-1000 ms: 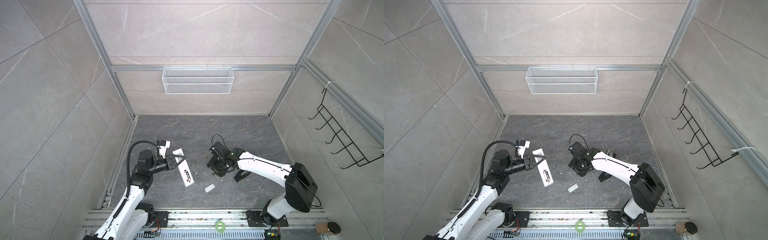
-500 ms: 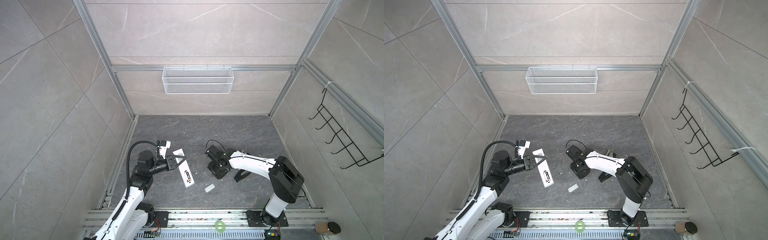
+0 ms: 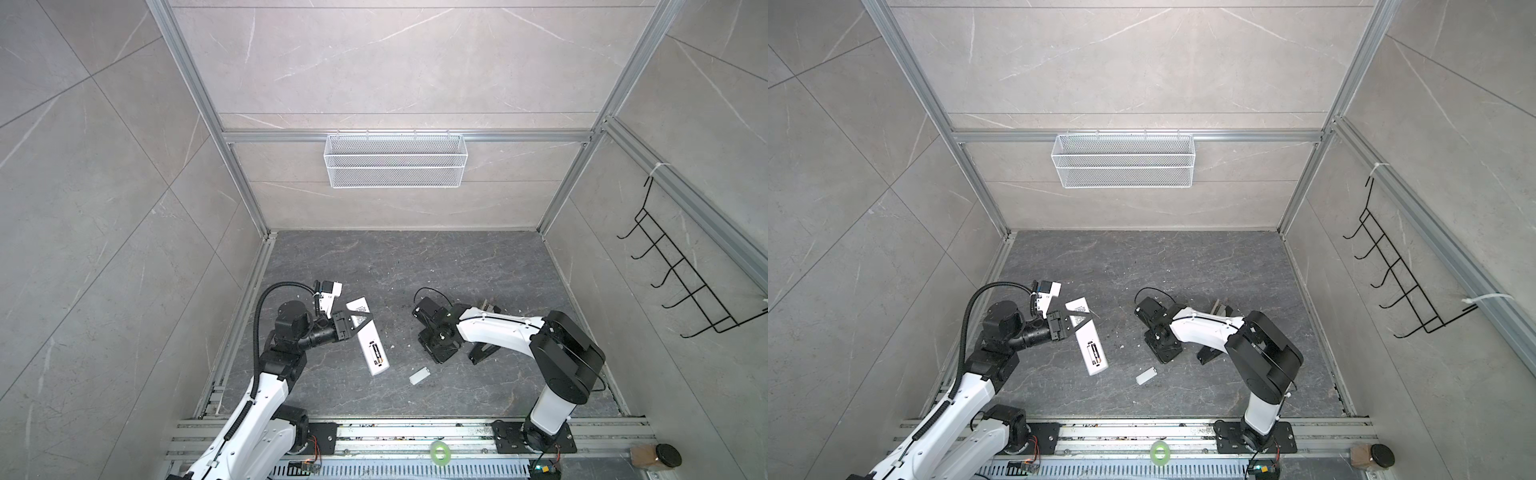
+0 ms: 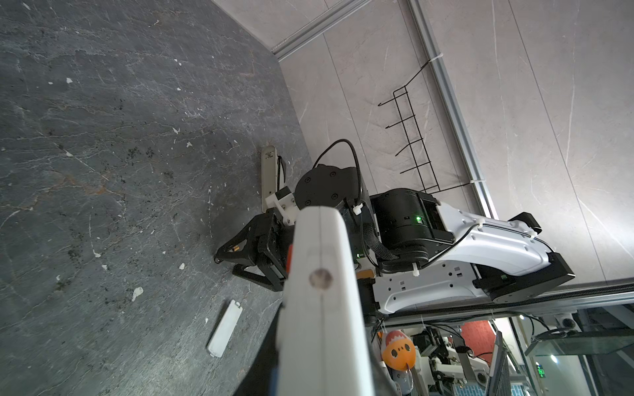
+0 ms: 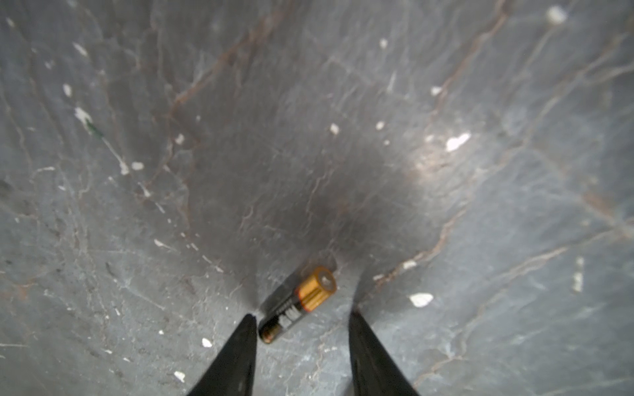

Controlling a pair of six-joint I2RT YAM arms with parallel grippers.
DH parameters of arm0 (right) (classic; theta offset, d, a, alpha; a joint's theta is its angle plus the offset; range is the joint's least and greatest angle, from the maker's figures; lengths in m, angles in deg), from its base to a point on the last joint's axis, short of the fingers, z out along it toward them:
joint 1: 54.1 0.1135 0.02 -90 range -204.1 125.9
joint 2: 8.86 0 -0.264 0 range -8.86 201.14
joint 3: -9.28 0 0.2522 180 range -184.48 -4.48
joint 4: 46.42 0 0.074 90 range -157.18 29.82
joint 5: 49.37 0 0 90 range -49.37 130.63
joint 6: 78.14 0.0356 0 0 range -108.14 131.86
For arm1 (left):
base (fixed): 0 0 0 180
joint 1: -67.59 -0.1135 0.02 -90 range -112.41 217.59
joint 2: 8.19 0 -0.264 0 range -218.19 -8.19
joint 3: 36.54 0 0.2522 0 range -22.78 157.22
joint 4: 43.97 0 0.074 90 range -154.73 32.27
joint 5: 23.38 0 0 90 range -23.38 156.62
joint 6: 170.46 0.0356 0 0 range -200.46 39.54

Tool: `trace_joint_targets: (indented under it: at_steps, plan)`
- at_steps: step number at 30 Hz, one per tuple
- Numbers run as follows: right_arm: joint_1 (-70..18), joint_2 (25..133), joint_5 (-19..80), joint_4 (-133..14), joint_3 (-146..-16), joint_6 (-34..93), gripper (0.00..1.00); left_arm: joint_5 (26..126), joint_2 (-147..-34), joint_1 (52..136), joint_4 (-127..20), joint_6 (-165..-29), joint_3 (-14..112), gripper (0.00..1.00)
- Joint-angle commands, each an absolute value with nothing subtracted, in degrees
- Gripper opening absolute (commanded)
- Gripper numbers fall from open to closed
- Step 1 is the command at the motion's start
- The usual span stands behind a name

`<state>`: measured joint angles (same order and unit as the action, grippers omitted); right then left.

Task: Load the batteries into the remote control
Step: 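Close the right gripper on the AA battery, holding it upright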

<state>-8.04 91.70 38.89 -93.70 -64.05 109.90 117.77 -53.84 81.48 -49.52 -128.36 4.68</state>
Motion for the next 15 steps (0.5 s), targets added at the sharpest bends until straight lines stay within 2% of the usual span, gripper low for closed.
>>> trace_joint_targets:
  at_steps: [1, 8, 15]
  plan:
    - [-8.7, 94.3, 39.5, -92.6, -61.1, 111.0, 0.42, 118.6, -52.8, 81.7, -47.8, -127.1, 5.4, 0.00]
    - [-9.5, 94.3, 39.3, -93.5, -60.4, 109.4, 0.27, 118.6, -52.9, 81.7, -47.7, -127.0, 5.4, 0.00]
    - [-9.9, 95.5, 37.9, -98.3, -62.2, 102.3, 0.18, 118.5, -52.7, 81.7, -47.7, -127.0, 5.4, 0.00]
